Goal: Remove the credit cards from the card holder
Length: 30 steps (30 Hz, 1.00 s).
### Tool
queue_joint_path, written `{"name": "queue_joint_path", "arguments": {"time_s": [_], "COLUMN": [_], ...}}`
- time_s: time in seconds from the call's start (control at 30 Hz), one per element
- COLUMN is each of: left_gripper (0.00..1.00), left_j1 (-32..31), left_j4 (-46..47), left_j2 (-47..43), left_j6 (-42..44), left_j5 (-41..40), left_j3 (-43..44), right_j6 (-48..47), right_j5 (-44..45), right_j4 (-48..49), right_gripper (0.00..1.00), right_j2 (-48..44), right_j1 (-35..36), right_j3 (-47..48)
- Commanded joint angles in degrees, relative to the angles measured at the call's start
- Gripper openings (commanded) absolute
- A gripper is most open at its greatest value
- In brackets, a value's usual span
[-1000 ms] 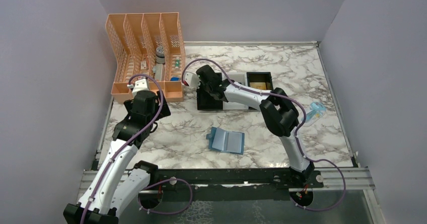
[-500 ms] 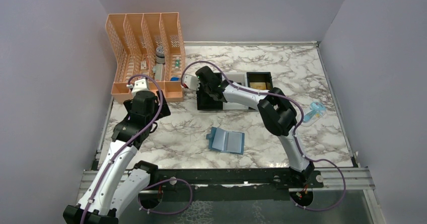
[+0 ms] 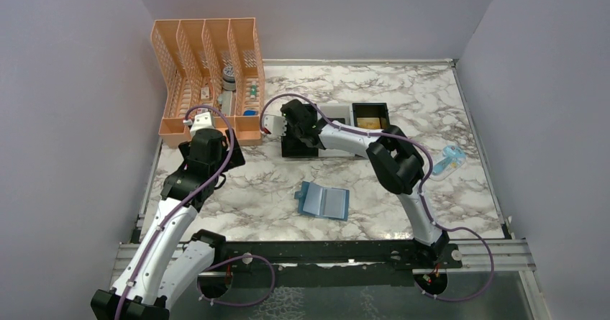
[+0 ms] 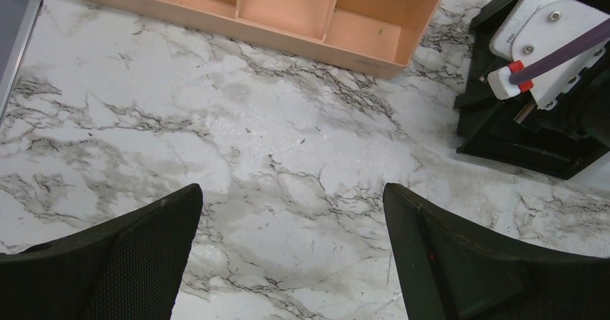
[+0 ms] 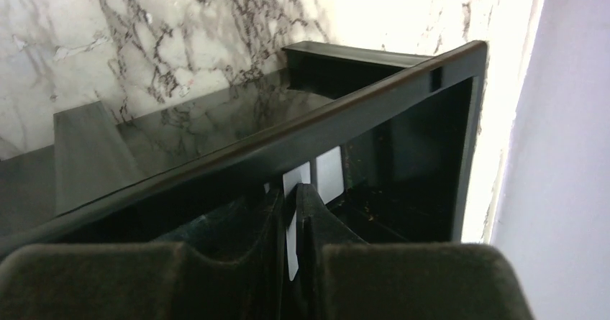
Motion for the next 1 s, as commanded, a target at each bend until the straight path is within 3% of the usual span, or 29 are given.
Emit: {"name": "queue_joint_path", "arguments": {"time_s": [0.0, 0.43, 0.47, 0.5, 0.53, 0.57, 0.97], "left_gripper": [0.99, 0.99, 0.99, 0.99, 0.99, 0.99, 0.99], "left_j1": [0.23, 0.23, 0.27, 0.23, 0.23, 0.23, 0.23], "left_j4": [1.46, 1.52, 1.52, 1.54, 1.53, 1.50, 1.55], "left_j2": [0.01, 0.45, 0.55, 0.61, 0.62, 0.63, 1.14], "left_j6": [1.02, 1.10, 1.10, 1.10, 1.10, 1.12, 1.19], "left_j5": [1.39, 1.61, 1.61, 1.64, 1.62, 1.61, 2.05], "left_j3": [-0.14, -0.22, -0.25, -0.26, -0.17, -0.25, -0.25], "right_j6": [-2.19, -2.00, -1.66, -1.18, -0.64, -0.26, 3.35], "right_j5": [-1.01, -1.79, -1.97, -2.39, -2.65, -3.05, -2.67], "right_j4": [2.42, 3.88, 3.71, 3.69, 3.63, 3.42, 9.67], "right_gripper": [0.14, 0.16, 0.25, 0.45, 0.55, 0.57, 0.58], "right_j2": [-0.18, -0.51, -0.63, -0.81, -0.97, -1.22, -4.73], "right_j1": [-0.28, -0.64, -0.70, -0.77, -0.83, -0.92, -1.59], "right_j3": [-2.59, -3.72, -3.67, -3.70, -3.62, -3.58, -5.42]}}
